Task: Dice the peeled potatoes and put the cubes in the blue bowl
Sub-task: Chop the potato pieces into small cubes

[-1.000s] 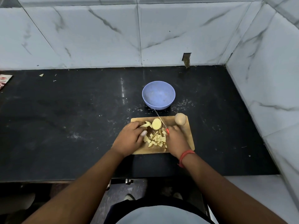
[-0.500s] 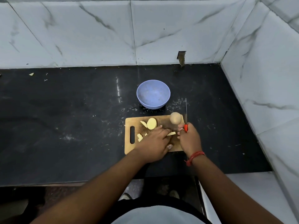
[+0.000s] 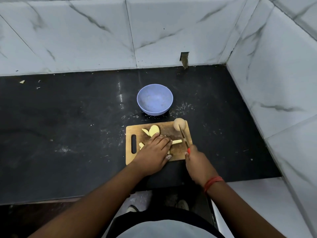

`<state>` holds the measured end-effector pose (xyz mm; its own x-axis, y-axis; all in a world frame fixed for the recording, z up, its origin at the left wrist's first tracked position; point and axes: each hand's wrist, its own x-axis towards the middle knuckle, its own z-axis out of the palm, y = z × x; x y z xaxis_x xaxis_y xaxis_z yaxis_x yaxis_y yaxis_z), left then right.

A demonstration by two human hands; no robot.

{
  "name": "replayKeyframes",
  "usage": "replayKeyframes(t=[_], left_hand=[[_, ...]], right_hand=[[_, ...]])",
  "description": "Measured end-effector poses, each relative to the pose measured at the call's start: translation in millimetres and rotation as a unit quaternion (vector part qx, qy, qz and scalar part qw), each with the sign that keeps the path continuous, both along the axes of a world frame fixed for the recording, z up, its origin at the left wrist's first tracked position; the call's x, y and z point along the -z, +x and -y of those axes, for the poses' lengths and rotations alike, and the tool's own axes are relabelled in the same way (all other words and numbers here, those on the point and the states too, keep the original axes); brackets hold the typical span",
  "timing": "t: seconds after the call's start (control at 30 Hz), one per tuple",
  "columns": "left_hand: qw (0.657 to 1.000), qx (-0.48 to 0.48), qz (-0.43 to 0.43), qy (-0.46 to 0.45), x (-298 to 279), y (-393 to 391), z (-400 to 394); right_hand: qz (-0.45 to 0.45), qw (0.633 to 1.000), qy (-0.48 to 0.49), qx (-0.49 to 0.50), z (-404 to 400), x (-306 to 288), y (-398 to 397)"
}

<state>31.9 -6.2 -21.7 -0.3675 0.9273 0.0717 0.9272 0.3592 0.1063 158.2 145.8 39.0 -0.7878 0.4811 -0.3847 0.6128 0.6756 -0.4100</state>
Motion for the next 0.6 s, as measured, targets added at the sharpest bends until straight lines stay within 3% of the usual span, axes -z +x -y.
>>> replayKeyframes(t=[0.43,0.6], left_hand=[[0.995,0.030,-0.097,-0.009,-3.5,3.5,-4.7],[0.995,0.038,-0.091,-0.008,-2.3,4.9,-4.8]], right_hand=[[0.137,0.990,-0.016,0.005,14.5,13.4,-4.1],[0.165,0.986,-0.020,0.001,16.1,14.3,-8.7]])
